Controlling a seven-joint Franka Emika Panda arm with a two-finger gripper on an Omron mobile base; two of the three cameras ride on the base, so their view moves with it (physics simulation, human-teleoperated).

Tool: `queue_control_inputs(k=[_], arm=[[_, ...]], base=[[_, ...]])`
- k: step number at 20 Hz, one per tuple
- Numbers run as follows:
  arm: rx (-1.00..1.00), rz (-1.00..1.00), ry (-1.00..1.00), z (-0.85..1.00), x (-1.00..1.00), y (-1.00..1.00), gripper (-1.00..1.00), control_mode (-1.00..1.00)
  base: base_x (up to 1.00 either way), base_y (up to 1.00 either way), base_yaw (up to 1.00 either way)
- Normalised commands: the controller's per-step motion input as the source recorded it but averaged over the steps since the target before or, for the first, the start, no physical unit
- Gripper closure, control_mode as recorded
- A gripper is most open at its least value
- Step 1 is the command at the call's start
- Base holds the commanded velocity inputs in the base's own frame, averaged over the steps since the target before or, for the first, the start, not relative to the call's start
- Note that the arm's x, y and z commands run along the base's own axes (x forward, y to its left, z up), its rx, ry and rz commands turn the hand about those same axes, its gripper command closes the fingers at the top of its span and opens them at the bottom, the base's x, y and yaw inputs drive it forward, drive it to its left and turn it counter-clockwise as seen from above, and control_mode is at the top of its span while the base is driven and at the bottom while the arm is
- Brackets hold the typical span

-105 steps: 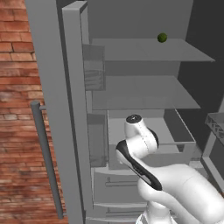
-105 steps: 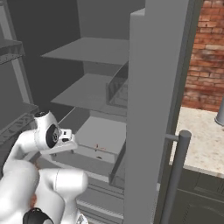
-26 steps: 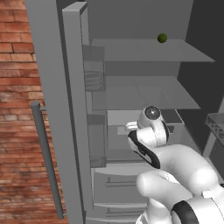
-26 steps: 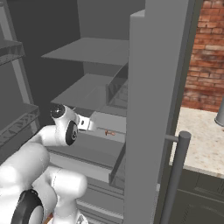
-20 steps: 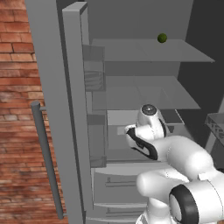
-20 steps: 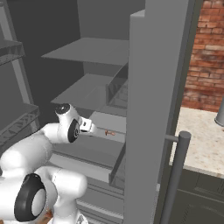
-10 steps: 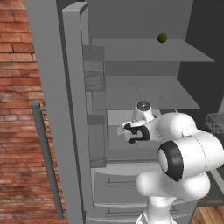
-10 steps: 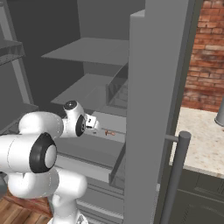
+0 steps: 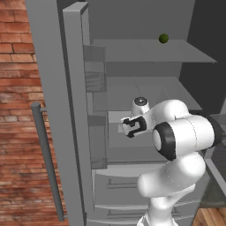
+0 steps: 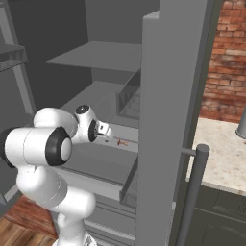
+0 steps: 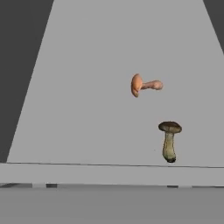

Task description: Place the mushrooms inside the fridge drawer. Close the drawer after placing the vegetables.

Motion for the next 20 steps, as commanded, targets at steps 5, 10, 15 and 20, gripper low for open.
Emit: queue_control_inputs(k=[5, 10, 15, 20], arm=[[0.0, 0.0, -0.02, 0.04, 0.12, -0.02, -1.0, -1.0], [0.0, 0.0, -0.07, 0.15, -0.59, -0.18, -1.0, -1.0], [0.0, 0.0, -0.09, 0.11, -0.79, -0.14, -1.0, -1.0], [0.0, 0.0, -0.08, 0.17, -0.8, -0.07, -1.0, -1.0]], base=[[0.0, 0.0, 0.0], [0.0, 0.0, 0.0], [0.0, 0.0, 0.0], [0.0, 0.0, 0.0]])
